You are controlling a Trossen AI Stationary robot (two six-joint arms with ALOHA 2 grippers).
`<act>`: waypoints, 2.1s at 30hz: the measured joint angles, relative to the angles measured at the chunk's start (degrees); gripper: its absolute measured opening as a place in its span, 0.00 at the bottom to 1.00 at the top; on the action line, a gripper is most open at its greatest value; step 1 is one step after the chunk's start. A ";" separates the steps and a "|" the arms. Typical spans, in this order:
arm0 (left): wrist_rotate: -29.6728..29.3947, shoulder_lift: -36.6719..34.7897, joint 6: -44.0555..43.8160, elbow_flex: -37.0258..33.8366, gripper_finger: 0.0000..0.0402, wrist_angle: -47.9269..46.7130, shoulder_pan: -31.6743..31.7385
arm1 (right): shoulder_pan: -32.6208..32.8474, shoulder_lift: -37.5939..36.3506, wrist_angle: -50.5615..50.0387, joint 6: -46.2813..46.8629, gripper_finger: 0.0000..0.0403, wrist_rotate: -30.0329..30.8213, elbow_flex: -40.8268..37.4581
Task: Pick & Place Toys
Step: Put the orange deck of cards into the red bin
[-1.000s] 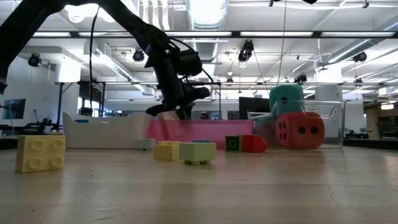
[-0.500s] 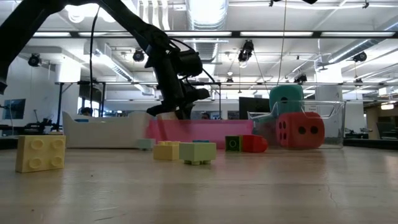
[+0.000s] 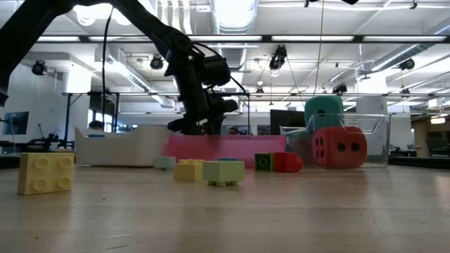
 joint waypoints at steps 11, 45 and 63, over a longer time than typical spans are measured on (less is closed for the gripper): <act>1.45 -0.16 -0.28 0.41 0.52 0.21 -0.11 | 0.00 0.00 -0.02 -0.02 0.90 0.02 0.00; -3.93 -12.86 27.04 3.89 0.23 -14.40 -2.92 | 0.00 0.00 -0.22 -0.46 0.90 -0.09 0.00; 3.61 -8.40 26.53 3.28 0.00 -16.70 -3.43 | -0.02 0.00 -0.18 -0.40 0.90 -0.09 0.00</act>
